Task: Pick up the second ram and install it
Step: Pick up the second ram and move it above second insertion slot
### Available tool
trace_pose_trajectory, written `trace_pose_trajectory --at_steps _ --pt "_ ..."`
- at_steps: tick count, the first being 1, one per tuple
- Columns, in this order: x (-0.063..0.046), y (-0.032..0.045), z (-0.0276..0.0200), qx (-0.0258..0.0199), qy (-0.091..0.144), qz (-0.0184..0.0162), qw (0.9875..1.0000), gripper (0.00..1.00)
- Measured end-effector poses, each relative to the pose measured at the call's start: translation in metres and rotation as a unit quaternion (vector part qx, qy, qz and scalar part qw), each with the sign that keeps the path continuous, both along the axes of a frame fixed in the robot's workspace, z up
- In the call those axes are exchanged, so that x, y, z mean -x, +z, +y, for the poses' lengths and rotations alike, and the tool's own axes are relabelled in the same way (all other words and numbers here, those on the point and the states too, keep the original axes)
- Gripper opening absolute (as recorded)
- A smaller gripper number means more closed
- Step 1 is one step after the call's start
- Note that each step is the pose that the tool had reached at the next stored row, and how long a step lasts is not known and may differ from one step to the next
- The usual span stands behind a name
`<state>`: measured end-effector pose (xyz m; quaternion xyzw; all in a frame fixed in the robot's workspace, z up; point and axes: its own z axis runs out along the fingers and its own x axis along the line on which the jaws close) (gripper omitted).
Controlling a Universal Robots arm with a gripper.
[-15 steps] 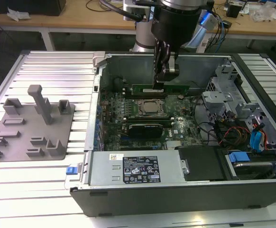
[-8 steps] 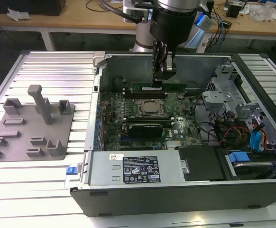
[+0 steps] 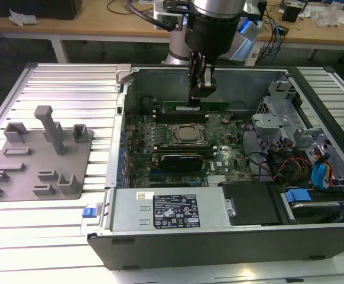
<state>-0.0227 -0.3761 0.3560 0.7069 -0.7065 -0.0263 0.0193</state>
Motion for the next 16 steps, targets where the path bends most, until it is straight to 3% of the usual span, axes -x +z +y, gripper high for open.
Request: trace_pose_trajectory --at_steps 2,8,16 --pt "0.0 -0.0023 0.0045 0.0001 0.0 0.0 1.0 0.09" --pt "0.002 -0.02 0.006 0.0 0.0 0.0 1.0 0.09" --pt "0.002 -0.0255 0.006 0.0001 0.0 0.0 1.0 0.09"
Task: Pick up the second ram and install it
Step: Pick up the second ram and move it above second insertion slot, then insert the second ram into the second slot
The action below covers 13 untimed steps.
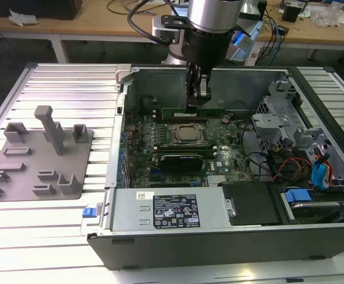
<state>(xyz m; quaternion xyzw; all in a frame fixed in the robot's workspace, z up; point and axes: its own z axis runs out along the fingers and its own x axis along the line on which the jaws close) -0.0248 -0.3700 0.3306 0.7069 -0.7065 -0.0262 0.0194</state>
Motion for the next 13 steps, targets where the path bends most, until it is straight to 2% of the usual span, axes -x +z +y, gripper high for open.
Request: trace_pose_trajectory --at_steps 13 --pt "0.0 -0.0016 0.0 0.0 0.0 0.0 1.0 0.09"
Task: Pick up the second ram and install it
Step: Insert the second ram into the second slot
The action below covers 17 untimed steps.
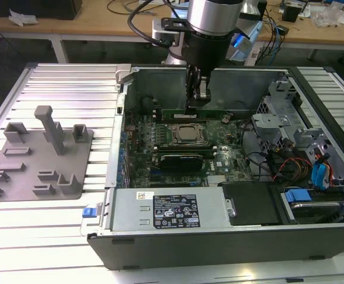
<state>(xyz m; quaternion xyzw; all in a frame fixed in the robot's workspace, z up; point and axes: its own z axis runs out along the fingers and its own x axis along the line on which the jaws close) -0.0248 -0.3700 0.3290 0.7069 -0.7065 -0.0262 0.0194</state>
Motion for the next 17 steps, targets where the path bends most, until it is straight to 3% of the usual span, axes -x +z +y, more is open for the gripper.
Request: trace_pose_trajectory --at_steps 4,5,10,17 --pt "0.0 -0.0024 0.0 0.0002 0.0 0.0 1.0 0.09" --pt "0.0 -0.0072 0.0 0.0009 0.0 0.0 1.0 0.09" --pt "0.002 -0.0143 0.0 0.002 0.001 0.0 1.0 0.09" --pt "0.009 -0.0342 -0.0001 0.0024 0.007 -0.0002 1.0 0.09"
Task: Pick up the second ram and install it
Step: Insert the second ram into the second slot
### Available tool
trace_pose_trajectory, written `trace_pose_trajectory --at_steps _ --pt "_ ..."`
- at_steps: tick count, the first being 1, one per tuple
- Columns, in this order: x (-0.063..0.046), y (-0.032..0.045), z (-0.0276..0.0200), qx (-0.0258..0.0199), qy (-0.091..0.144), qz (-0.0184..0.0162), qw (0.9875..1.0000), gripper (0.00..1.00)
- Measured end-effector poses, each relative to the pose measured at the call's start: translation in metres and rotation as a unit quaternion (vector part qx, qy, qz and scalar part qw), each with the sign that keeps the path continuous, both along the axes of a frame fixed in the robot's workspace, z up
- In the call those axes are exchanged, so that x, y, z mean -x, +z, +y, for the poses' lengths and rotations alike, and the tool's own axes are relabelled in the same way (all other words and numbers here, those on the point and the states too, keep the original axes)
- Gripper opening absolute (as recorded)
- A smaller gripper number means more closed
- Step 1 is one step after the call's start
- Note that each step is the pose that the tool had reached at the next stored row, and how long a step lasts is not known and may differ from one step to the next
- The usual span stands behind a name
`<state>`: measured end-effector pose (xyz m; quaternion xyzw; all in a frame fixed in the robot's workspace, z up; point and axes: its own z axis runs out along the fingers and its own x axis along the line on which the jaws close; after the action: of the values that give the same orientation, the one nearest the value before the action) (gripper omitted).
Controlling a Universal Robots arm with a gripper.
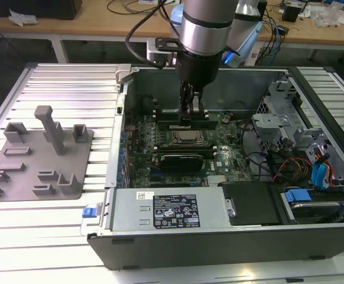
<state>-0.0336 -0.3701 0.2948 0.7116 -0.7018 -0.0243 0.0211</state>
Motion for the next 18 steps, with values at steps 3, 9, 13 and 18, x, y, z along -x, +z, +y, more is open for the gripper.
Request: trace_pose_trajectory --at_steps 3,9,13,18 --pt "0.0 -0.0062 0.0 0.0 0.0 0.0 1.0 0.09" --pt "0.0 -0.0205 0.0 -0.0002 0.0 -0.0008 1.0 0.09" --pt "-0.002 -0.0273 0.0 -0.0001 -0.003 -0.0008 1.0 0.09" --pt "-0.003 -0.0316 0.0 -0.0032 -0.009 -0.0008 1.0 0.09"
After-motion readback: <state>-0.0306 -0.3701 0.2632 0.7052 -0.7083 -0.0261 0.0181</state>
